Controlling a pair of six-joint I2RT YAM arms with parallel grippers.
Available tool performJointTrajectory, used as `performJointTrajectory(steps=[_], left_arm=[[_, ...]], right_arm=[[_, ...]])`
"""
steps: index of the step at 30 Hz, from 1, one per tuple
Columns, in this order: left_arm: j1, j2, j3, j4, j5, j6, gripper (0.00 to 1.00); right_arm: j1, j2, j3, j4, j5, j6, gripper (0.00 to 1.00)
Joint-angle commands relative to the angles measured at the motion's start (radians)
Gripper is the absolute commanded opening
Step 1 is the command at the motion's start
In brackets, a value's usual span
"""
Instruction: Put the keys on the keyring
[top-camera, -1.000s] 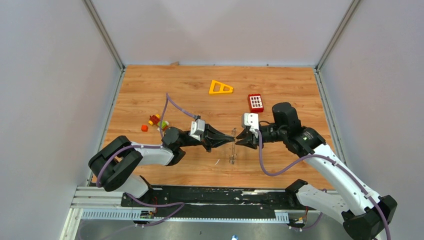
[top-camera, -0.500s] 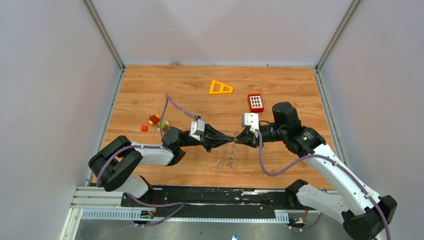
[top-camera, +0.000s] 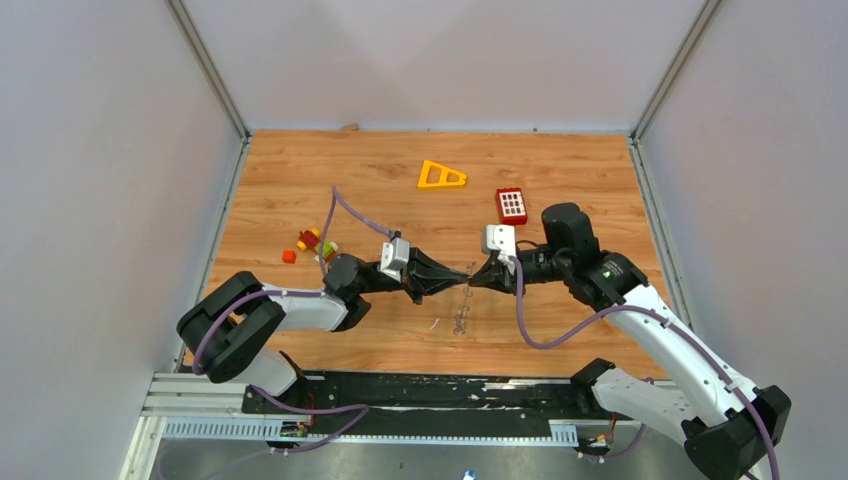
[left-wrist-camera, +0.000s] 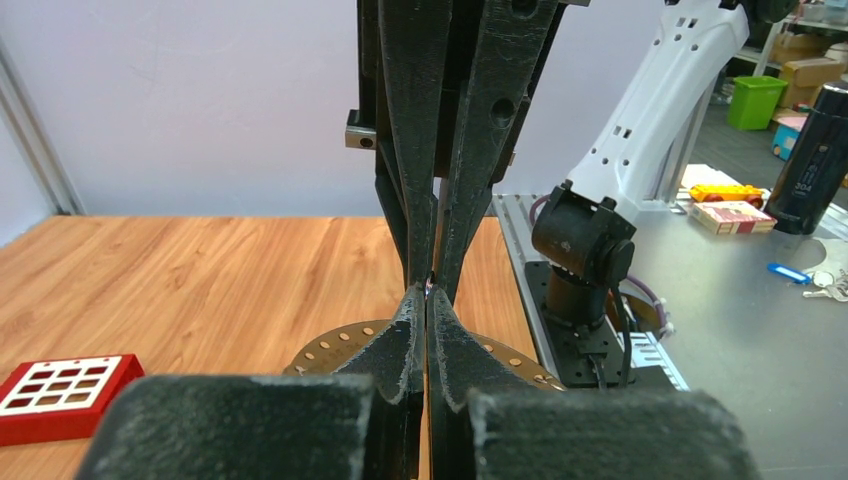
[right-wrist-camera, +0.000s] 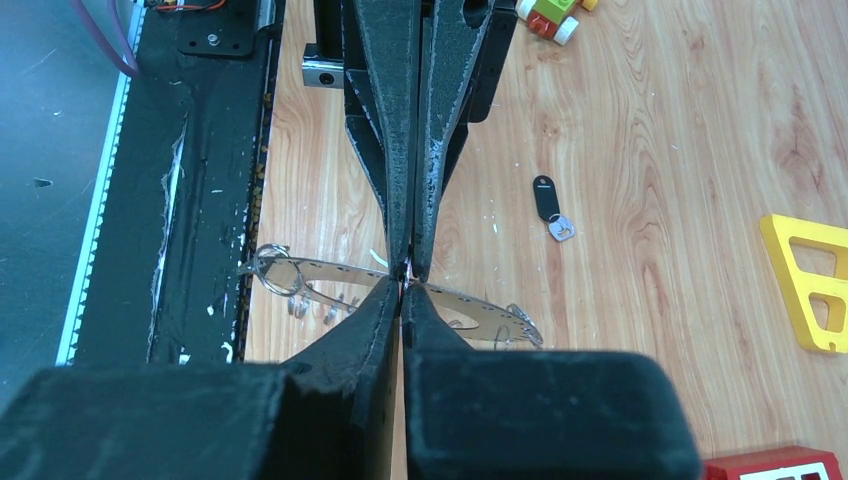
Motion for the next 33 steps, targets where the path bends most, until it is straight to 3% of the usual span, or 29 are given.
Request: performJointTrajectory(steps=[1, 11, 14, 19, 24, 29, 33], left_arm=[[-0.007, 0.001, 0.004, 0.134, 0.006, -0.005, 0.0], [-0.006, 0.012, 0.001, 0.134, 0.038, 0.047, 0.0], [-0.002, -0.002, -0.001, 0.092, 0.078, 0.131, 0.11], [0.03, -0.059, 0.015, -0.162, 0.11, 0.351, 0.39], [0.08, -0.119, 0.061, -0.441, 0.11, 0.506, 0.6], [0.096, -0.18, 0.14, -0.796, 0.038, 0.714, 0.64], [0.108, -0.188, 0.186, -0.951, -0.027, 0.784, 0.64]], right_arm=[[-0.005, 0.004, 0.033, 0.058, -0.021, 0.002, 0.0], [-0.005, -0.023, 0.043, 0.028, 0.063, -0.047, 0.0], [-0.001, -0.037, 0.031, 0.023, 0.1, -0.074, 0.0], [0.017, -0.068, -0.019, 0.049, 0.168, -0.135, 0.0], [0.036, -0.108, -0.07, 0.092, 0.208, -0.181, 0.0], [0.086, -0.132, -0.101, 0.117, 0.287, -0.227, 0.0], [0.153, -0.145, -0.122, 0.139, 0.373, -0.251, 0.0]])
